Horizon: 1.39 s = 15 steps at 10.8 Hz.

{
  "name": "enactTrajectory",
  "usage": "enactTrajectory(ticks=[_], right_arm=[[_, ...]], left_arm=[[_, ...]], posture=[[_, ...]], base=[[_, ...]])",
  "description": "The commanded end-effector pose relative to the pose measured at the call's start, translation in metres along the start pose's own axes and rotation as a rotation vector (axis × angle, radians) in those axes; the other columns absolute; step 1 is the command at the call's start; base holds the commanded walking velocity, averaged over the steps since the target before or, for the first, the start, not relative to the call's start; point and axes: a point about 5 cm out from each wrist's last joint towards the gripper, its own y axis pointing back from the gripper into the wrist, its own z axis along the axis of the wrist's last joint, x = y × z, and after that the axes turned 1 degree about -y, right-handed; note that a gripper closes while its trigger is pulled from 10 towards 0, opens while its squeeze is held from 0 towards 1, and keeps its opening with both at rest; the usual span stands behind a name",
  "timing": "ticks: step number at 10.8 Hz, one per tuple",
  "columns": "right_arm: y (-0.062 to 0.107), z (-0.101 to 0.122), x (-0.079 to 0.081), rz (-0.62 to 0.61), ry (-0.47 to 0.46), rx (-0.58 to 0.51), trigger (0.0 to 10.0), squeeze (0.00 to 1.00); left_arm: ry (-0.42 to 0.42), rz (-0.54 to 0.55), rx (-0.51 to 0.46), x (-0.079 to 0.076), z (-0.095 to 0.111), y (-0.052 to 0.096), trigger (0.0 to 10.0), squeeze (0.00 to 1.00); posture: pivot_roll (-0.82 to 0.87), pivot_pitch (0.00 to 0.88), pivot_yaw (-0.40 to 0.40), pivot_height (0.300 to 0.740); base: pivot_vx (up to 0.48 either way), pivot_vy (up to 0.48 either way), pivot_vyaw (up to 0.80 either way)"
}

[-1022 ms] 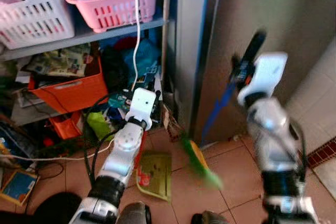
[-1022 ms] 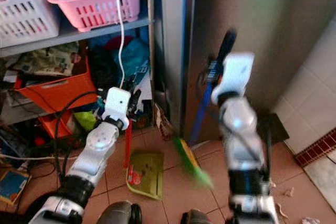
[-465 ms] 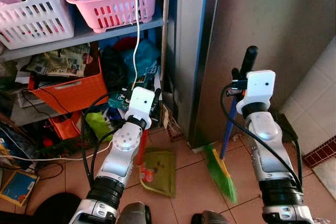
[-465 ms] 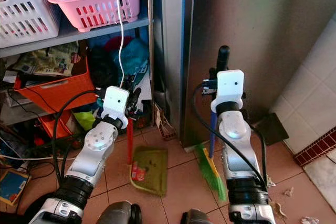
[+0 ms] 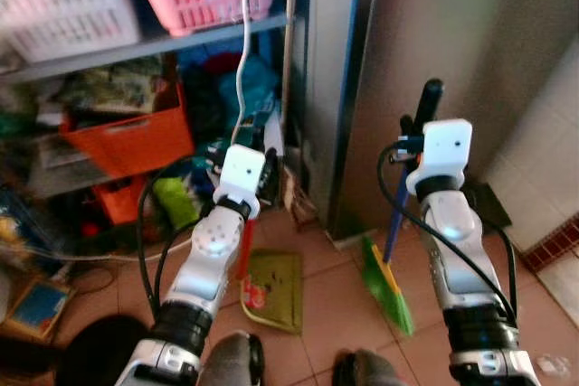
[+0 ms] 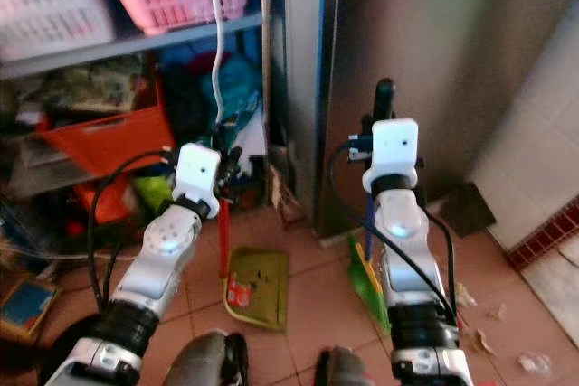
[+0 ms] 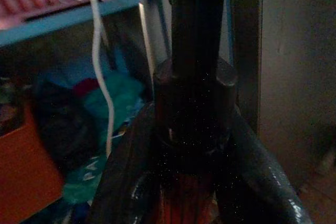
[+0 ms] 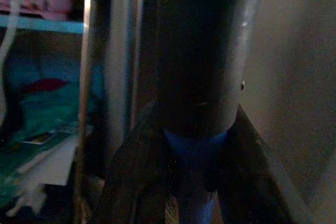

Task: Sweep floor

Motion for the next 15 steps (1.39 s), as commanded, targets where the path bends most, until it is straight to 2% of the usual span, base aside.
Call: enactTrajectory(ticks=[1,3,7,8,10,11,13,14,15], right_arm=[[-0.002,0.003,0.001,0.006,-0.007,-0.015,10.0,0.0],[-0.001,0.0,0.001,0.003,-0.003,-0.01,10.0,0.0],[0.004,-0.007,-0.002,-0.005,0.006,0.013,10.0,0.0],[0.005,-0.009,-0.004,-0.026,0.018,0.021,10.0,0.0],[0.001,-0.006,-0.007,-0.056,0.044,0.013,10.0,0.0],[-0.003,-0.005,-0.01,-0.065,0.049,0.013,10.0,0.0],[-0.006,-0.006,-0.01,-0.071,0.051,0.018,10.0,0.0],[-0.005,-0.007,-0.008,-0.071,0.047,0.024,10.0,0.0],[-0.005,-0.008,-0.007,-0.071,0.048,0.027,10.0,0.0]], left_arm=[[-0.015,0.004,-0.045,0.003,0.01,-0.002,10.0,0.0],[-0.017,0.003,-0.045,0.003,0.01,-0.002,10.0,0.0],[-0.001,0.0,-0.065,0.009,0.014,0.002,10.0,0.0],[0.032,-0.023,-0.064,0.013,0.013,0.004,10.0,0.0],[0.021,-0.073,-0.055,0.012,0.017,0.004,10.0,0.0],[0.017,-0.036,-0.048,0.017,0.019,0.005,10.0,0.0],[-0.026,-0.064,-0.05,0.018,0.02,0.01,10.0,0.0],[0.034,-0.084,-0.03,0.017,0.019,0.013,10.0,0.0],[0.032,-0.087,-0.031,0.017,0.02,0.013,10.0,0.0]], posture=[[-0.05,0.011,0.051,0.74],[-0.05,0.008,0.052,0.74],[-0.05,0.01,0.044,0.74],[-0.05,0.01,0.044,0.74],[-0.05,0.029,0.045,0.74],[-0.05,0.028,0.048,0.74],[-0.05,0.029,0.043,0.74],[-0.04,0.026,0.041,0.74],[-0.04,0.024,0.04,0.74]], base=[[-0.285,0.0,0.0],[-0.266,0.0,0.0],[0.0,0.0,0.0],[0.0,0.0,0.0],[0.0,0.0,0.0],[0.0,0.0,-0.65],[0.0,0.0,-0.66],[0.0,0.0,-0.8],[0.0,0.24,-0.8]])
